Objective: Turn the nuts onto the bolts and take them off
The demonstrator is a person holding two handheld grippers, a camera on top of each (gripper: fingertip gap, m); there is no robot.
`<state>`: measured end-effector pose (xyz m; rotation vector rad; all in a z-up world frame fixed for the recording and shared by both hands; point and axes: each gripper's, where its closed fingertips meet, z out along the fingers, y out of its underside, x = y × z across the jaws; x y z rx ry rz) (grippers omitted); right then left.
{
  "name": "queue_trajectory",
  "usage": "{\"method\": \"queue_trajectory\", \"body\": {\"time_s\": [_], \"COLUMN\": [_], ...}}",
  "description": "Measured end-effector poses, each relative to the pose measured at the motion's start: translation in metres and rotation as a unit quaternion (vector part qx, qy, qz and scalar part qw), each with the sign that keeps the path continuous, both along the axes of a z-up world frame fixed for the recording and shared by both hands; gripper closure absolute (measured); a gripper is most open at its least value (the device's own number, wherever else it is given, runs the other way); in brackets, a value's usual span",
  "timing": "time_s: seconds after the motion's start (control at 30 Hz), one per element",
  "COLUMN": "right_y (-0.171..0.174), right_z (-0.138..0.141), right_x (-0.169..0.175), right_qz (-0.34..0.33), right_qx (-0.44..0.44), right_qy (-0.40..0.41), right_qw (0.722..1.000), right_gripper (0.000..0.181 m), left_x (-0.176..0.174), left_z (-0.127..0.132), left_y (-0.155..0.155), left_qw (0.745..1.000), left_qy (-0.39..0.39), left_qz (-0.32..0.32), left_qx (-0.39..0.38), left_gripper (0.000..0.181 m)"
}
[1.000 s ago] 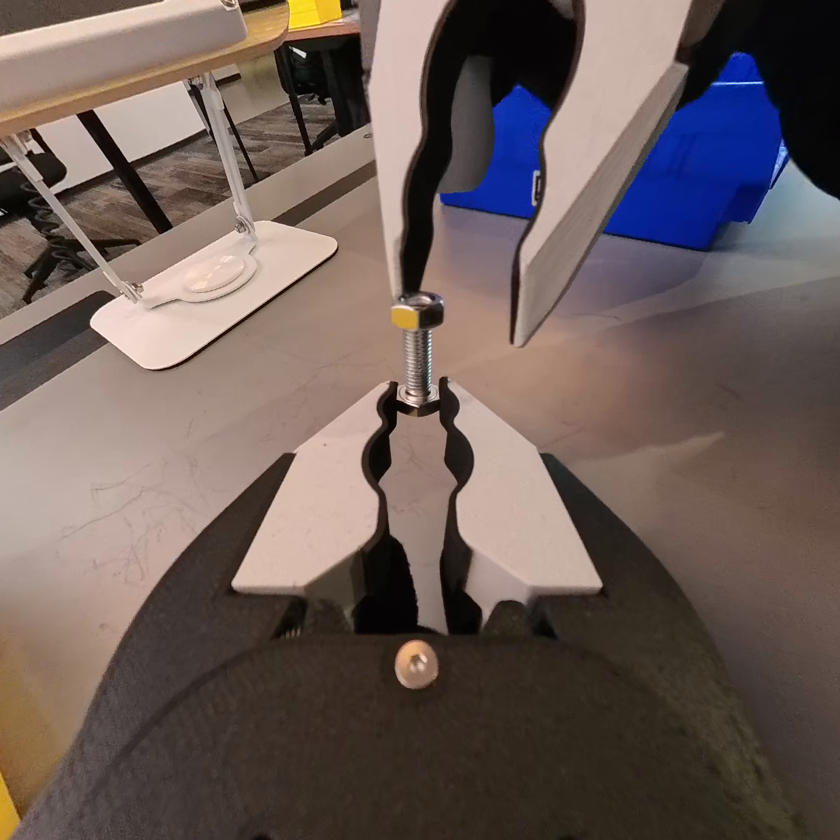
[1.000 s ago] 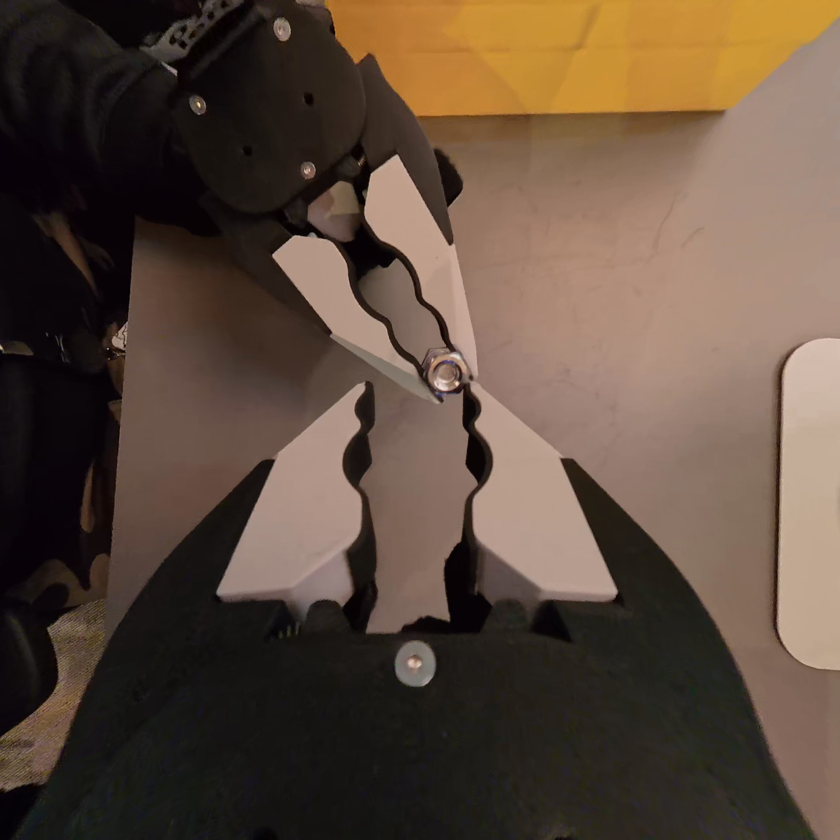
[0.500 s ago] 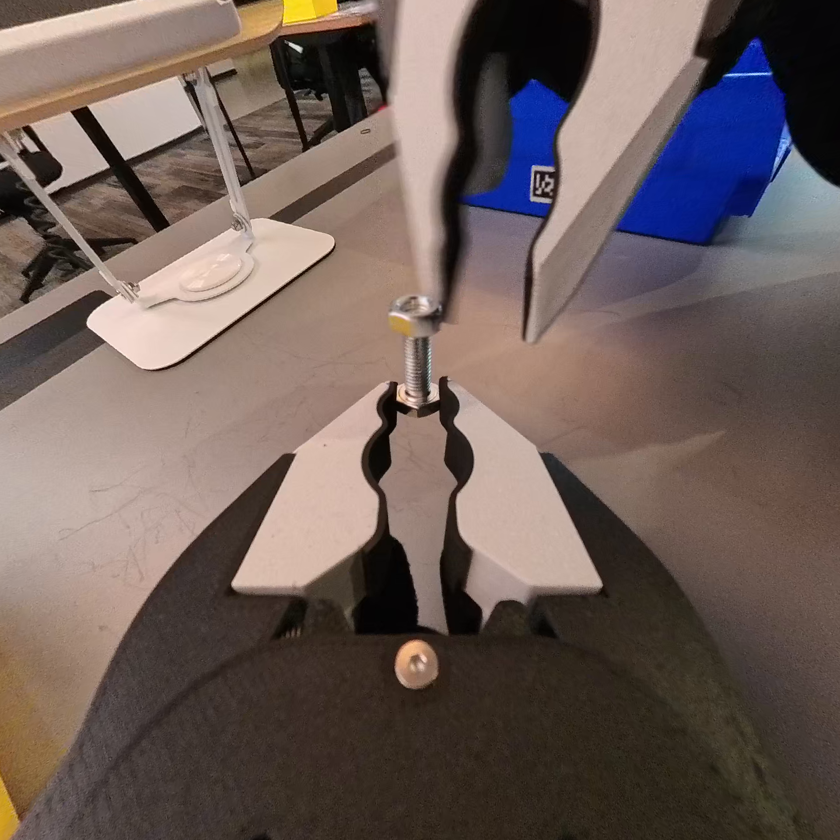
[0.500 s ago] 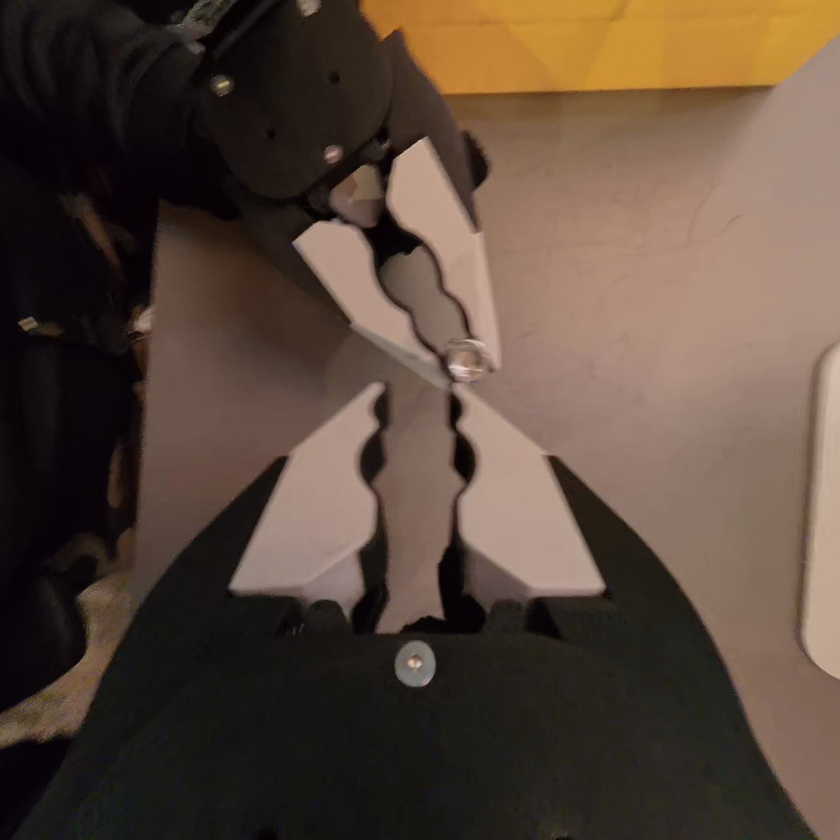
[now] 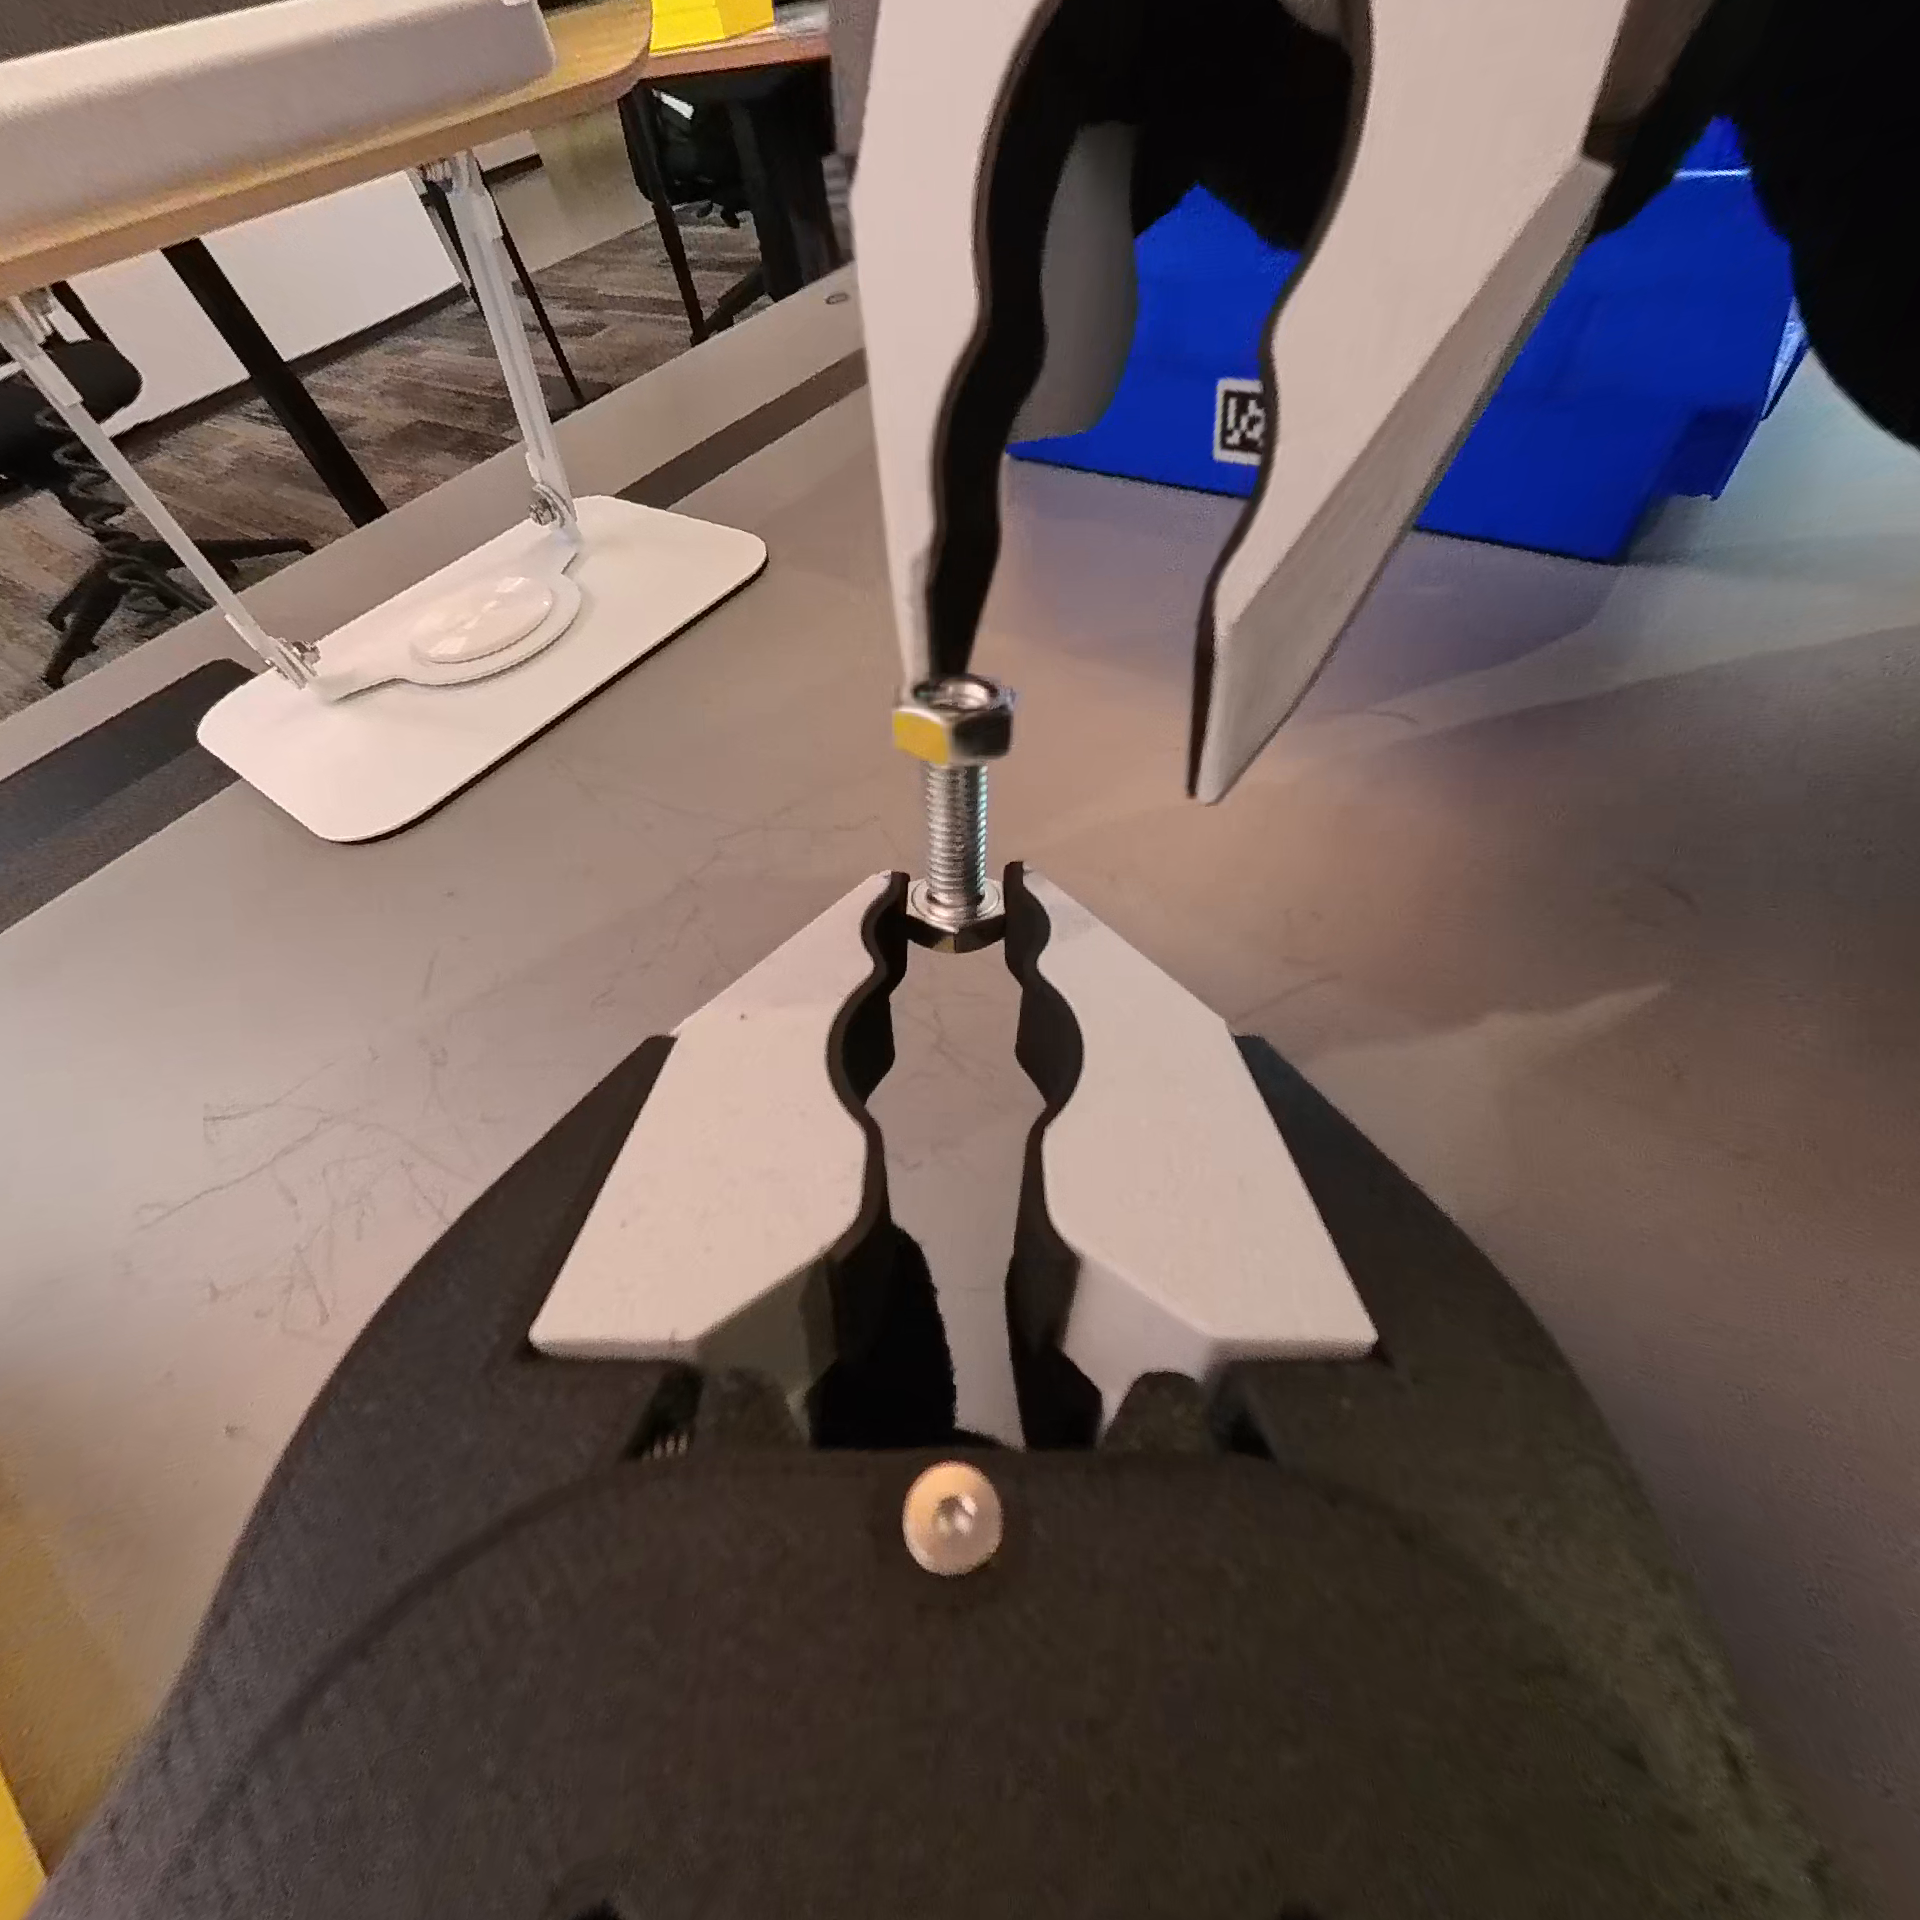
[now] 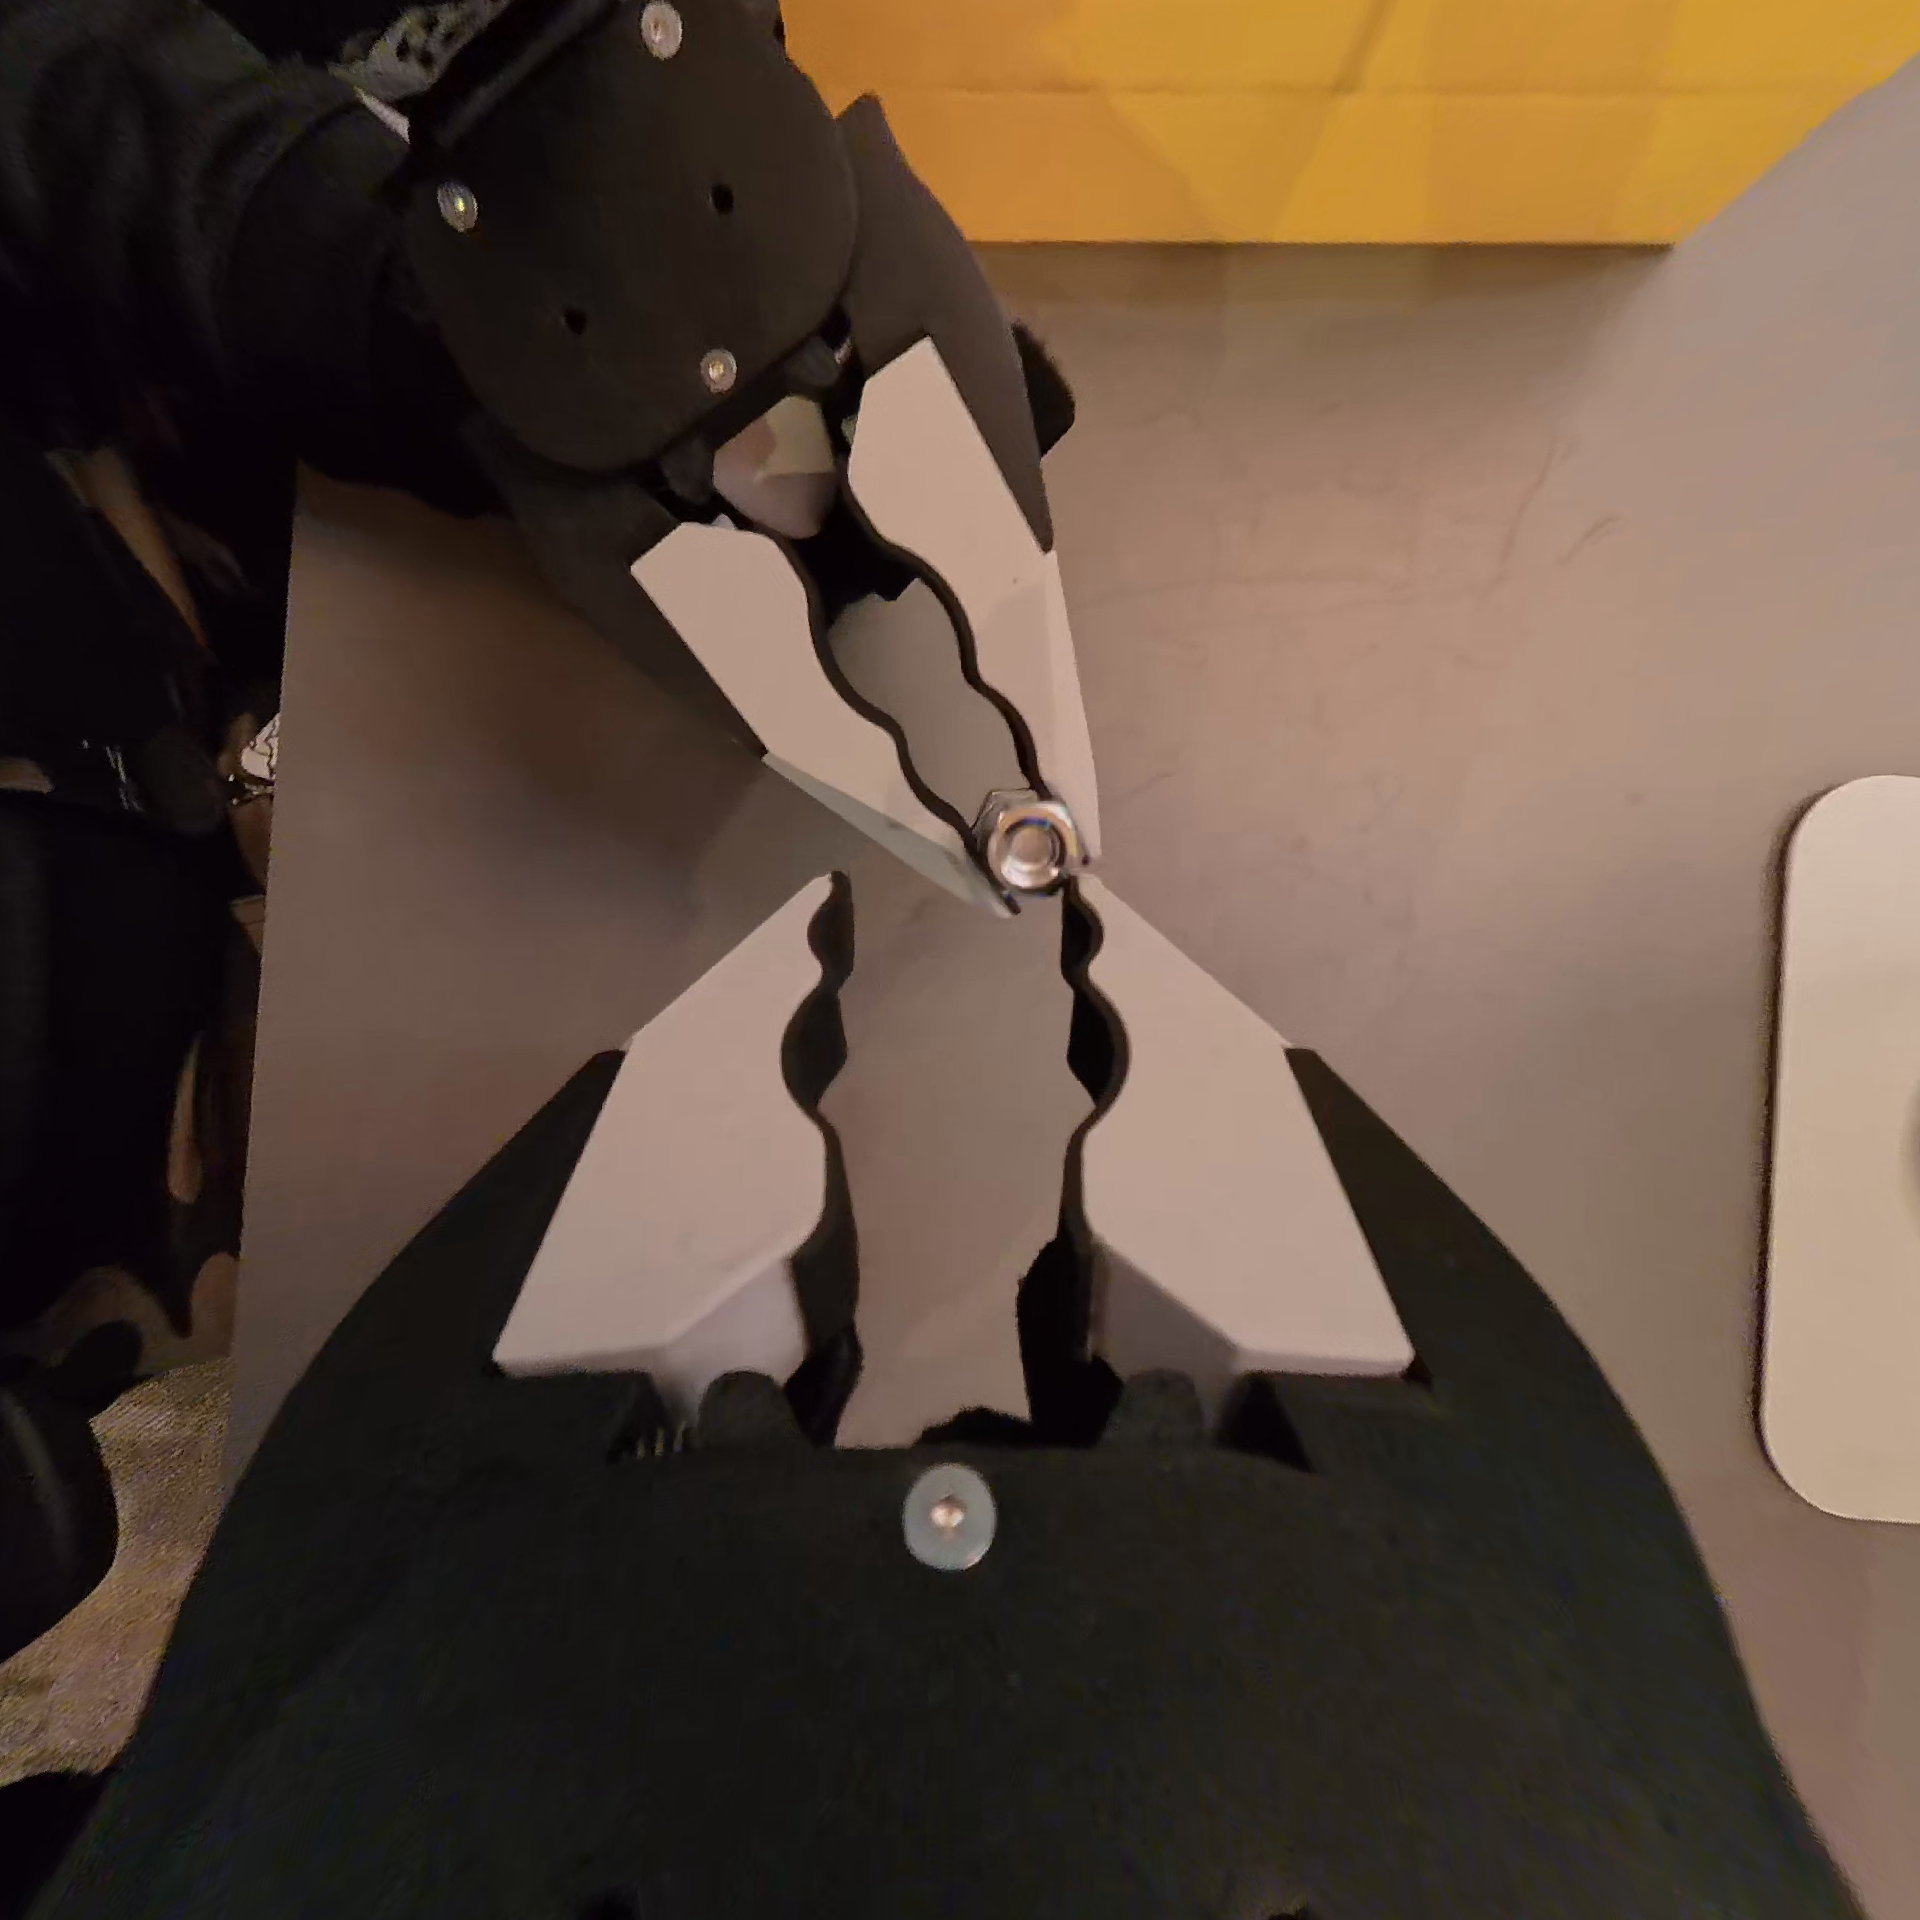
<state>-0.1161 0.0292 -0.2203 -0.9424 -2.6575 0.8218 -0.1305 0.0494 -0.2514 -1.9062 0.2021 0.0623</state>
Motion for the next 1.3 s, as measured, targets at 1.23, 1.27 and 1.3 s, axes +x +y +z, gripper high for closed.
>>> {"method": "queue_trajectory", "body": {"time_s": [1.23,1.27,1.3], "right_y": [0.005,0.003,0.001], "right_z": [0.003,0.003,0.002], "right_x": [-0.005,-0.006,-0.006], "right_qz": [-0.017,-0.013,-0.008], "right_qx": [-0.015,-0.013,-0.010], "right_qy": [0.014,0.019,0.020], "right_qw": [1.000,1.000,1.000], "right_gripper": [0.140,0.139,0.138], "left_x": [0.000,0.000,0.000], "left_z": [-0.001,-0.001,-0.001], "left_y": [0.001,0.001,0.001], "left_qw": [1.000,1.000,1.000], "left_qy": [-0.001,-0.002,-0.003], "left_qz": [0.000,0.000,0.000], "left_qx": [-0.003,-0.003,-0.002], "left_gripper": [0.165,0.165,0.165]}}
